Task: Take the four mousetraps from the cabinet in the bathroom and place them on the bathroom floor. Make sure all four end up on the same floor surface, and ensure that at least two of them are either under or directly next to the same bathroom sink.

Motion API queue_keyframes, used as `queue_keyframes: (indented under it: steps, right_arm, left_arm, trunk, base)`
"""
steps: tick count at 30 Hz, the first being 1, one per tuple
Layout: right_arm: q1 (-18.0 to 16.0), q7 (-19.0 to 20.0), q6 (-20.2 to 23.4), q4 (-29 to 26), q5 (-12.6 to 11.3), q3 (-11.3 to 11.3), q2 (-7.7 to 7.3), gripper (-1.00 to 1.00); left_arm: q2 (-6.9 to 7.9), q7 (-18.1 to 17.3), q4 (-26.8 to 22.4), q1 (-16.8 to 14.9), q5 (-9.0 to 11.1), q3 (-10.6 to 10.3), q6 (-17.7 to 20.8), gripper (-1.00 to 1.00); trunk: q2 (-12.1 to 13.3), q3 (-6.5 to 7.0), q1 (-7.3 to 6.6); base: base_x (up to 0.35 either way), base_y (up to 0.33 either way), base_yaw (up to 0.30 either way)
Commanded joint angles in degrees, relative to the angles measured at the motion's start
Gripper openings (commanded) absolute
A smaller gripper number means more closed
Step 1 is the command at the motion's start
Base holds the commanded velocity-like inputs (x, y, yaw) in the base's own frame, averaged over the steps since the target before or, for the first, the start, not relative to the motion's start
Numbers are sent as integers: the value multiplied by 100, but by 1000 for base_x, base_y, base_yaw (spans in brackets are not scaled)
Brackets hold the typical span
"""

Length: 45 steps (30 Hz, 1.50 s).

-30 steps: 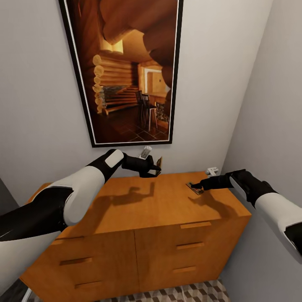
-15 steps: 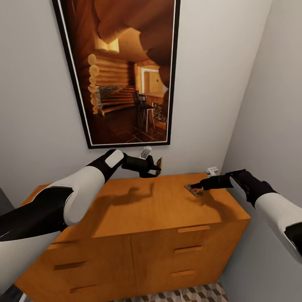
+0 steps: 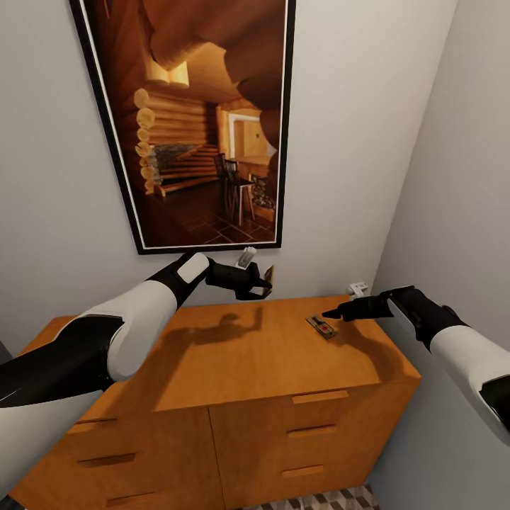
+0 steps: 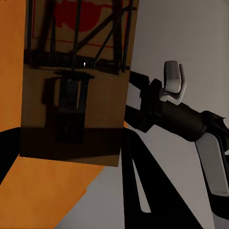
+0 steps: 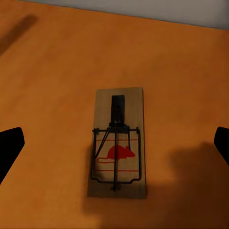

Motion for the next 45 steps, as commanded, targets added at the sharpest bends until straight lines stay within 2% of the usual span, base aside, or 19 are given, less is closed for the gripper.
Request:
queue_keyframes:
  steps: [1, 15, 25, 38, 45]
  right_arm:
    - [-6, -9, 45, -8, -59, 34, -7, 100]
    - [-6, 96, 45, -8, -65, 49, -1, 100]
    - [-6, 200, 41, -8, -61, 221, -6, 100]
    - [-6, 206, 44, 1, -57, 262, -14, 100]
    - [-6, 202, 45, 28, -57, 265, -15, 100]
  left_arm:
    - [0, -65, 0, -5, -74, 5, 5, -100]
    - [0, -71, 0, -5, -74, 5, 5, -100]
    - [0, -73, 0, -5, -74, 5, 5, -100]
    - [0, -73, 0, -5, -74, 5, 5, -100]
    - [0, -73, 0, -5, -74, 5, 5, -100]
  trunk:
    - [-5, -7, 0]
    - [-5, -7, 0]
    - [-5, -7, 0]
    - [-5, -7, 0]
    - [-285, -133, 154]
  base:
    - [5, -5, 0]
    - [1, -1, 0]
    - [0, 0, 0]
    - [0, 0, 0]
    - [0, 0, 0]
